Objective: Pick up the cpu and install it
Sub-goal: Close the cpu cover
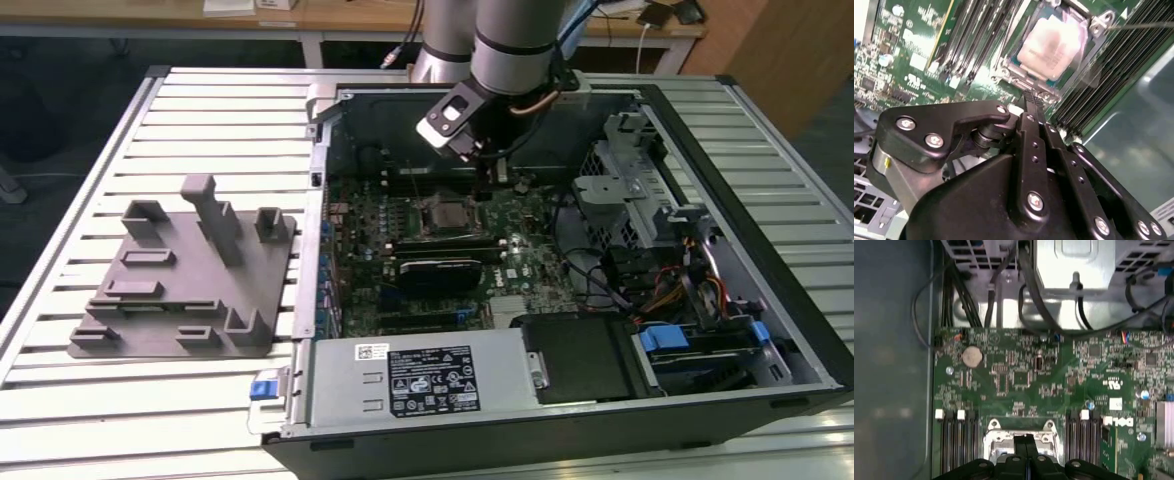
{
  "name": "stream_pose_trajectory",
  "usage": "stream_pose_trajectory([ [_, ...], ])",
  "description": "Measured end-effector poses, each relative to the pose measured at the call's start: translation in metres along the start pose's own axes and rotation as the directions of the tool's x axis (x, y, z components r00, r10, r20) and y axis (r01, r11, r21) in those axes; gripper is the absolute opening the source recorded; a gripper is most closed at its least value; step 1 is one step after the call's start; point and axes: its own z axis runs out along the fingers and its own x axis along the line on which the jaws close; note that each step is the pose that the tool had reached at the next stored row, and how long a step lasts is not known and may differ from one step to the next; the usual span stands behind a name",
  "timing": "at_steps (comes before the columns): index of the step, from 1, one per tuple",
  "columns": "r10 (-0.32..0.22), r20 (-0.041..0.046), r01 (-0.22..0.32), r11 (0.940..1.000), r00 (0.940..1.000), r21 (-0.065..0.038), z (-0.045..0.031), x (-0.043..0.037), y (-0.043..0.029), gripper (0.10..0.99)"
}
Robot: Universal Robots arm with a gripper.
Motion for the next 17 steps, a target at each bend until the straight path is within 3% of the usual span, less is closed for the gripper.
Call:
stream_pose_trajectory([
  [5,0.0,-0.001,0.0,1.0,1.0,0.0,0.0015,0.0002,-0.008,0.106],
  [17,0.003,-0.0014,-0.003,1.0,1.0,0.0,0.0136,0.0007,-0.0402,0.106],
])
